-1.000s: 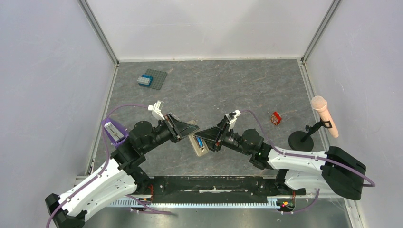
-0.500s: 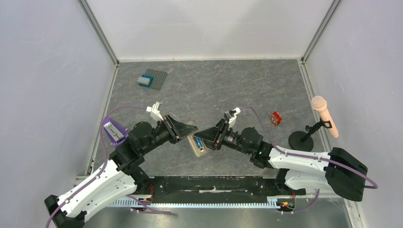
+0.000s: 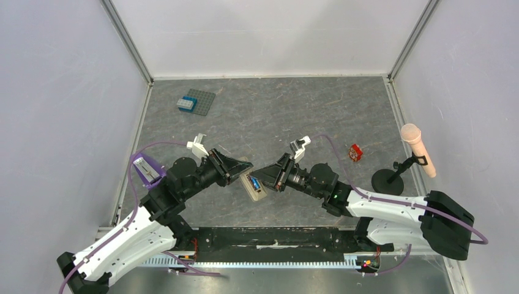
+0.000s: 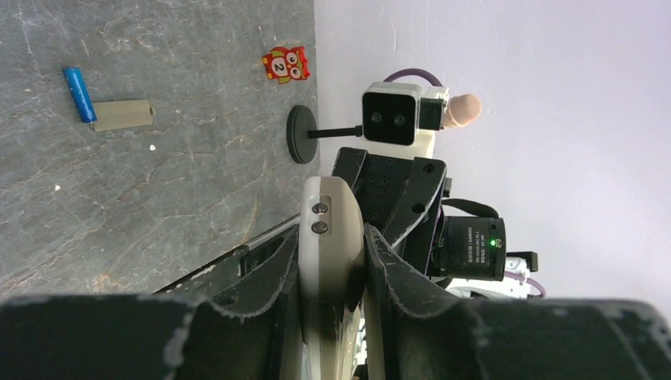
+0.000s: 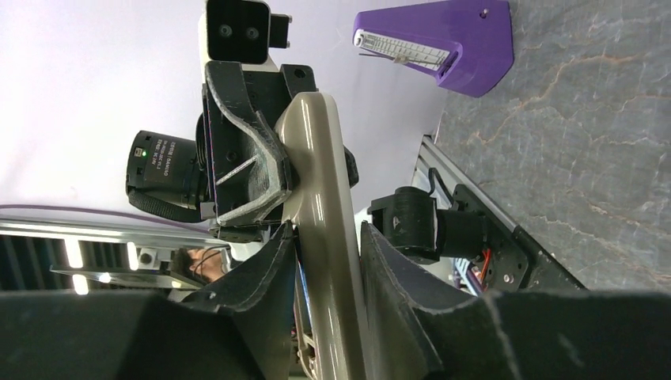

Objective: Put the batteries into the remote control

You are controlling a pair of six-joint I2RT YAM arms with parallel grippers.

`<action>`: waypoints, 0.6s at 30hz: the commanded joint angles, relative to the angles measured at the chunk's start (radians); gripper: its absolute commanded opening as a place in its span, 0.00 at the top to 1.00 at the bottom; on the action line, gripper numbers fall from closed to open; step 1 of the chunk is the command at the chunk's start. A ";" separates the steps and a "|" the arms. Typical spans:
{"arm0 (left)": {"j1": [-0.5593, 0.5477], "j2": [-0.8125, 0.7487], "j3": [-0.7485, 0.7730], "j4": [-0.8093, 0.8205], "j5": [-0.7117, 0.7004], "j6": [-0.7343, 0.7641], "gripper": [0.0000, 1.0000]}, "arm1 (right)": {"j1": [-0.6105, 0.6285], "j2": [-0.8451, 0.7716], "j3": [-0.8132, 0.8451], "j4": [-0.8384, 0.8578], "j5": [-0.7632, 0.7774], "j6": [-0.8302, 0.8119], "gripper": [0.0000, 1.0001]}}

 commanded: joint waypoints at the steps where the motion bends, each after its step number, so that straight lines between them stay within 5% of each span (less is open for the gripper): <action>1: 0.013 -0.062 0.096 0.247 -0.055 -0.142 0.98 | -0.005 0.014 -0.030 -0.303 0.047 -0.158 0.75; 18: 0.013 -0.094 0.072 0.134 -0.063 -0.050 0.98 | -0.004 -0.120 0.059 -0.402 0.108 -0.370 0.57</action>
